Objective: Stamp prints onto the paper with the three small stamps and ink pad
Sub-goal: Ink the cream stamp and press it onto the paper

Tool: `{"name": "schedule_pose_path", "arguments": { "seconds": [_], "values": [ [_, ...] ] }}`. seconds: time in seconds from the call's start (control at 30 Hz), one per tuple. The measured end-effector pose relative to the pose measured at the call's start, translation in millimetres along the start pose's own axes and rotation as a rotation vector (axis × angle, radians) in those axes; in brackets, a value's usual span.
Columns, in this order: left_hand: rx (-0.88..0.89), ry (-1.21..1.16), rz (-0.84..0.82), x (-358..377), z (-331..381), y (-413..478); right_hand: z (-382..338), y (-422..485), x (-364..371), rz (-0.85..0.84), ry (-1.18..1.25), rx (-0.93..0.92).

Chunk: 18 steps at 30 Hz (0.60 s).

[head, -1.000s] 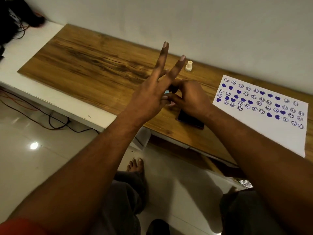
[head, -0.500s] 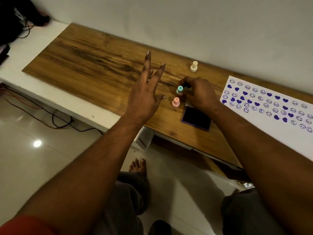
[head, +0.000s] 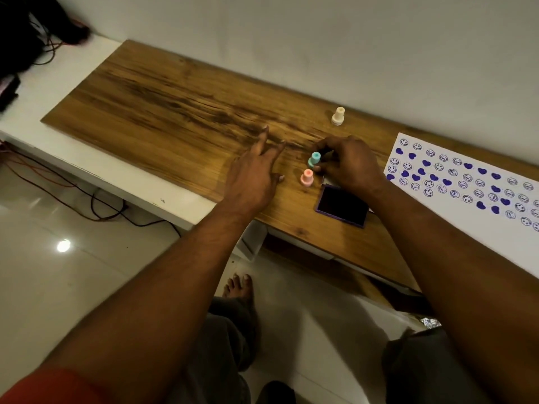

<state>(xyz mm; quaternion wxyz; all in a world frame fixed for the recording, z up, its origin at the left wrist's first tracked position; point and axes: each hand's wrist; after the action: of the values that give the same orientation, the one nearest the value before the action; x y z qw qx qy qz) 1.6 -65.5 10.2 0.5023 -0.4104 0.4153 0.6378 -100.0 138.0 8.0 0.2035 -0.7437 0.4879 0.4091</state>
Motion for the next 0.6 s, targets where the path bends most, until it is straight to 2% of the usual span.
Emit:
{"name": "schedule_pose_path", "arguments": {
  "seconds": [0.1, 0.2, 0.3, 0.4, 0.5, 0.6],
  "values": [
    [-0.018, -0.009, -0.001, -0.4, 0.1, 0.9, -0.7, 0.0, -9.7, 0.032, 0.003, -0.019],
    [-0.041, -0.024, 0.005, -1.9, -0.2, 3.4, 4.9, 6.1, -28.1, 0.149, 0.114, 0.003],
    [-0.058, -0.029, 0.008, -3.3, 0.0, 5.7, 12.3, 24.1, -42.2, 0.292, 0.003, -0.007],
    [-0.051, -0.031, 0.019, -3.2, 2.2, 7.8, 14.7, 54.7, -40.2, 0.203, -0.183, -0.029],
    [-0.051, -0.045, 0.023, -3.5, 2.5, 10.0, 14.7, 77.7, -26.0, 0.058, -0.209, 0.031],
    [-0.066, -0.050, 0.030, -1.7, 2.0, 11.4, 19.1, 85.9, -15.3, 0.046, -0.253, 0.063]
  ]
}}
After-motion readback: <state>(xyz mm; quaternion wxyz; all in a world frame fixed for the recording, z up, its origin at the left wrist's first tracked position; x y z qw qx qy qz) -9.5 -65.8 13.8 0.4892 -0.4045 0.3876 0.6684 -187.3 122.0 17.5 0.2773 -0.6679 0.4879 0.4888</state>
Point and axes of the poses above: each hand's wrist, its own y-axis towards the middle knuckle, its own x-axis out of the palm, z = x × y, and after that the axes turned 5 degrees about z, right-handed
